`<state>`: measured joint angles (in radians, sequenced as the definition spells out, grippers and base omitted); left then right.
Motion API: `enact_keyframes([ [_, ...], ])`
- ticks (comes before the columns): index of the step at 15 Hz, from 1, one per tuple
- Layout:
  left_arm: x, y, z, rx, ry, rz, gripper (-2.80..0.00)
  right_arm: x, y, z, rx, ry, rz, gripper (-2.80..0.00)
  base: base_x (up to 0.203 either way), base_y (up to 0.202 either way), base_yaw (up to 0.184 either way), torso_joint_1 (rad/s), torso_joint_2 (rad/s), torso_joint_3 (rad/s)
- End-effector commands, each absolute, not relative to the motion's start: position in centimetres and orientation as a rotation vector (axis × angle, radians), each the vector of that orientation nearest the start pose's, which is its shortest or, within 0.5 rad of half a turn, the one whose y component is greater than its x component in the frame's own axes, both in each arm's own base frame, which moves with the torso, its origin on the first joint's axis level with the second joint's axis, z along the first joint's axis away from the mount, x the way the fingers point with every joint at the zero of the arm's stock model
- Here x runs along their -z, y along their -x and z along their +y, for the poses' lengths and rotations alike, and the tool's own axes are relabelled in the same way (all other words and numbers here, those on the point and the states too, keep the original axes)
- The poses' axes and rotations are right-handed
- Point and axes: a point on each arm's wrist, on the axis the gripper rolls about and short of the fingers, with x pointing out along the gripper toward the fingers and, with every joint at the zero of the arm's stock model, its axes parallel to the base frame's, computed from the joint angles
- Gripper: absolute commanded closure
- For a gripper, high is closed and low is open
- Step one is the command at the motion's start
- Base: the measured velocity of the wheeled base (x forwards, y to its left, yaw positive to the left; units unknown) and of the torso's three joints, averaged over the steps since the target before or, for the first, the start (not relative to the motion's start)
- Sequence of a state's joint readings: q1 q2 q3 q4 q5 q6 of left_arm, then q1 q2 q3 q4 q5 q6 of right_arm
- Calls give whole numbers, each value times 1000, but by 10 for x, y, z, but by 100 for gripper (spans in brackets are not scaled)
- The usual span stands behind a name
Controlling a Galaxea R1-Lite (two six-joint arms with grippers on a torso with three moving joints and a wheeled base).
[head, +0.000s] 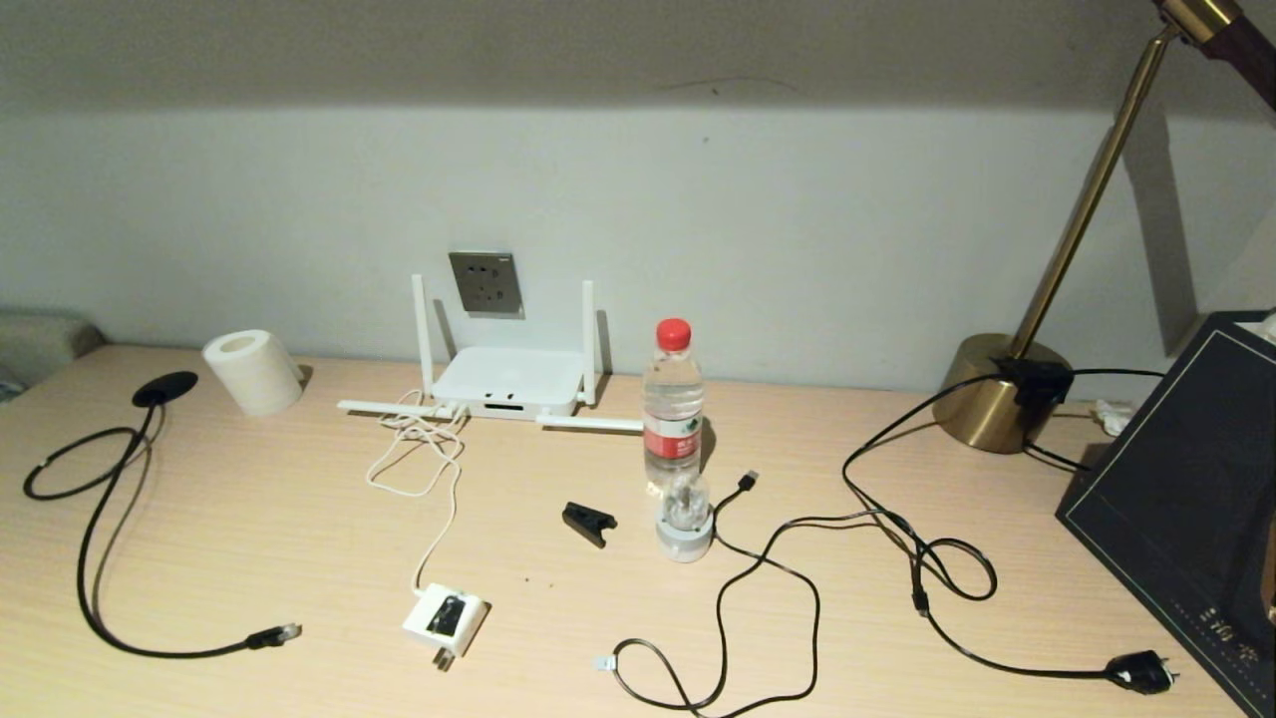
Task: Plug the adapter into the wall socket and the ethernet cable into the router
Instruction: Pick up plug
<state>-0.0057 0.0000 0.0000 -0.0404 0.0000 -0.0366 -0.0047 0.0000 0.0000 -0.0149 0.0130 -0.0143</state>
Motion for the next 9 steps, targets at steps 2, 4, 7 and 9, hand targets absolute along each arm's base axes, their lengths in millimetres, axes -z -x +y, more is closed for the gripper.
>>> enact_keyframes([
  [2, -76, 22, 0, 6, 37, -26, 0, -76, 22, 0, -5, 12, -9, 0, 0, 0, 0, 0, 0, 0],
  [4, -76, 22, 0, 6, 27, -21, 0, -76, 22, 0, -6, 12, -9, 0, 0, 0, 0, 0, 0, 0],
  [7, -95, 25, 0, -2, 26, -47, 0, -76, 22, 0, -6, 12, -9, 0, 0, 0, 0, 0, 0, 0],
  [9, -137, 20, 0, 19, 27, -16, 0, -76, 22, 0, -6, 12, -9, 0, 0, 0, 0, 0, 0, 0],
])
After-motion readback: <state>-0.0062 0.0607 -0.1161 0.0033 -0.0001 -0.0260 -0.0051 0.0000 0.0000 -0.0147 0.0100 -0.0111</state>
